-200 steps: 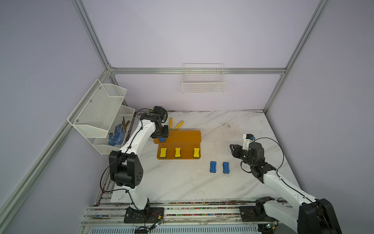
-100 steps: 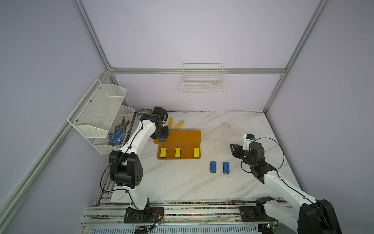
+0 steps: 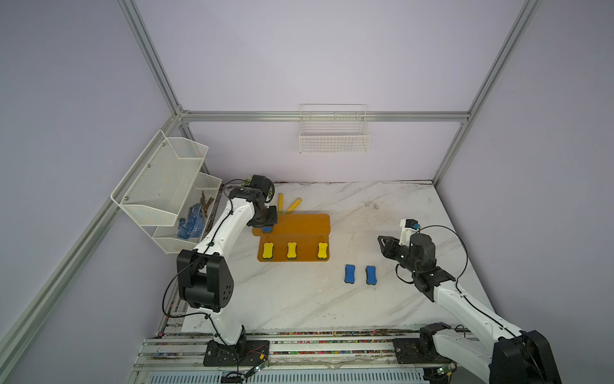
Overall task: Remove the whiteboard erasers from the shelf
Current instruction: Pick up the whiteboard eraser from the shelf, then place the whiteboard eraser at the center of the board.
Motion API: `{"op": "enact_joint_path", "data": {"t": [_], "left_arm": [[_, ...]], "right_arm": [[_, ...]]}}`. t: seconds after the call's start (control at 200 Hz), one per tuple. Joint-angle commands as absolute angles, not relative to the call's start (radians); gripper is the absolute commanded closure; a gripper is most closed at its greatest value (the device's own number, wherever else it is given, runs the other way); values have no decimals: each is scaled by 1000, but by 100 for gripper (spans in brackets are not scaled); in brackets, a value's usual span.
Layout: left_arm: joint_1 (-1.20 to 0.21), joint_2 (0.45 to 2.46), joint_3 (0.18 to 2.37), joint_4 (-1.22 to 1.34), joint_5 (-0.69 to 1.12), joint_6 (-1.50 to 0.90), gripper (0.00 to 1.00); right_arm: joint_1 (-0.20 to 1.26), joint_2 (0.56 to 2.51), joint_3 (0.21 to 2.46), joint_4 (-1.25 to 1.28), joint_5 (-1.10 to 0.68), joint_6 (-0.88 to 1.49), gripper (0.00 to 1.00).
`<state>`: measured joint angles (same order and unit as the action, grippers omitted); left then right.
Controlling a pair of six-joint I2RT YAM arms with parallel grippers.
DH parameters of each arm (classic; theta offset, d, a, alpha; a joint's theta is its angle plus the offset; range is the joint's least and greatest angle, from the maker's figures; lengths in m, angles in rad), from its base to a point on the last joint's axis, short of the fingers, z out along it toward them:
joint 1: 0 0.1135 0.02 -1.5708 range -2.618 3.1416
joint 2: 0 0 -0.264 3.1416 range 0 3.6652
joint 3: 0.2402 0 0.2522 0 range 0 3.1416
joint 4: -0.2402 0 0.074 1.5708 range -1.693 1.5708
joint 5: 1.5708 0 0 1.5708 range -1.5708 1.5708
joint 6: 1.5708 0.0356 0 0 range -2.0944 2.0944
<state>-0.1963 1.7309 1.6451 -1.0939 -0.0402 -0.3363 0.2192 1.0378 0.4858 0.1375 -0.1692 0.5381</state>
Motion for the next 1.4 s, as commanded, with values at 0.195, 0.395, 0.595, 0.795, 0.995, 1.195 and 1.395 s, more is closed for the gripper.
{"op": "enact_joint_path", "data": {"t": [0.195, 0.395, 0.595, 0.795, 0.995, 1.195, 1.395], "left_arm": [[-424, 1556, 1693, -1080, -99, -480, 91], [-630, 1558, 1710, -1058, -154, -572, 92], [-804, 1599, 1667, -976, -196, -664, 92], [-926, 1656, 1618, -906, -259, -726, 93], [-982, 1735, 1547, -822, -277, -778, 96], [-993, 1767, 1431, -729, -315, -824, 100], [-1014, 1818, 1374, -693, -358, -850, 100]], "right_arm": [[223, 986, 498, 126, -120, 521, 71], [223, 967, 496, 121, -103, 523, 71], [222, 938, 483, 112, -83, 518, 71], [221, 883, 468, 96, -51, 514, 71], [221, 876, 461, 104, -55, 515, 71], [221, 870, 453, 104, -55, 517, 71], [221, 856, 448, 105, -52, 515, 71]]}}
